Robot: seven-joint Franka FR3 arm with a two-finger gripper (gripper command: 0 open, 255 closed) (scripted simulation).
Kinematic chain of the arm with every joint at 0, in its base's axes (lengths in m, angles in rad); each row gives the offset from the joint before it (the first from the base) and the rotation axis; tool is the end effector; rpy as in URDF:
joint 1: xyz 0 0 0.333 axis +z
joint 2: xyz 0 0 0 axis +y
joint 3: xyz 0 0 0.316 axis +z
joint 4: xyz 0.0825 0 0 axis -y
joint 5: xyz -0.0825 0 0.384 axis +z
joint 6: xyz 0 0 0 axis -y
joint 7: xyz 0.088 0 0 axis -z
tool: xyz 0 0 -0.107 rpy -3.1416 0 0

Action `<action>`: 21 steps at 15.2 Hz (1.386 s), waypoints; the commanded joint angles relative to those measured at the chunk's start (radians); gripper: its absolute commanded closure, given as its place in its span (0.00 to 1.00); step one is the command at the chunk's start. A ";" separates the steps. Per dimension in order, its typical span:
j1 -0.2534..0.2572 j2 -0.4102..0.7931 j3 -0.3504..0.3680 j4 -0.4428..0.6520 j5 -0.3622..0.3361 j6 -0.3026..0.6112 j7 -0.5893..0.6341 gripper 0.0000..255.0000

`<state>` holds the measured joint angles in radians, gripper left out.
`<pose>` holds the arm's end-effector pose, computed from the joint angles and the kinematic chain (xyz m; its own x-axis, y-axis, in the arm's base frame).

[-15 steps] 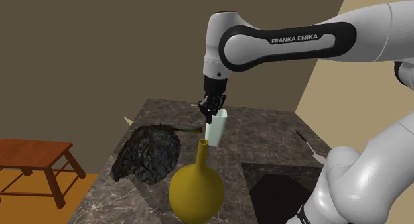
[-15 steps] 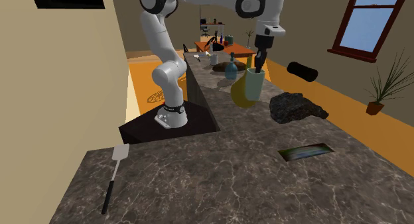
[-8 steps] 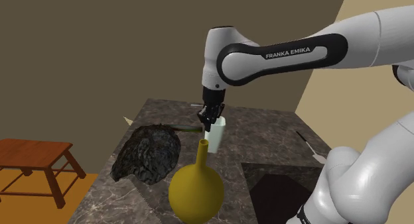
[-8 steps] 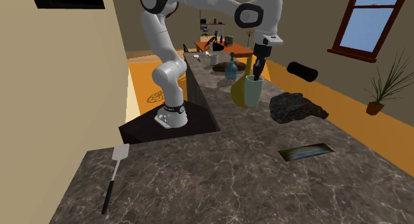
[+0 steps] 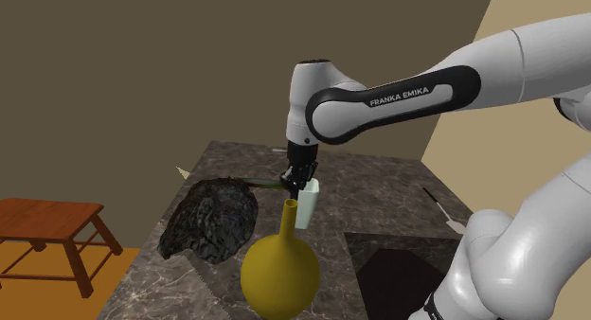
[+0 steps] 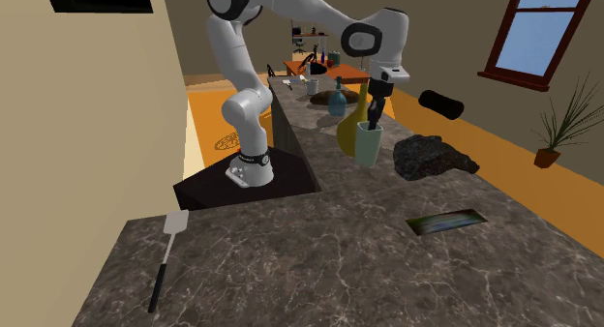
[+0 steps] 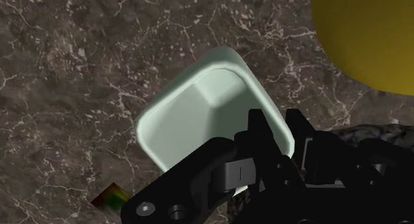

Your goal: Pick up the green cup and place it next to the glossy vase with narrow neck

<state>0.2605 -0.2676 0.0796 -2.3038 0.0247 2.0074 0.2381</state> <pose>0.4339 0.1563 0.4511 0.9957 0.0879 -0.0289 0.0881 -0.9961 0.0060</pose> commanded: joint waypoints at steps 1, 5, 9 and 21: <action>0.000 0.008 0.000 -0.022 0.000 0.031 0.000 1.00; 0.000 0.028 0.001 -0.058 -0.001 0.087 0.001 1.00; 0.000 0.052 0.003 -0.088 -0.002 0.141 0.002 1.00; 0.000 0.052 0.003 -0.088 -0.002 0.141 0.002 0.00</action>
<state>0.2603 -0.2157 0.0823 -2.3921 0.0227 2.1484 0.2398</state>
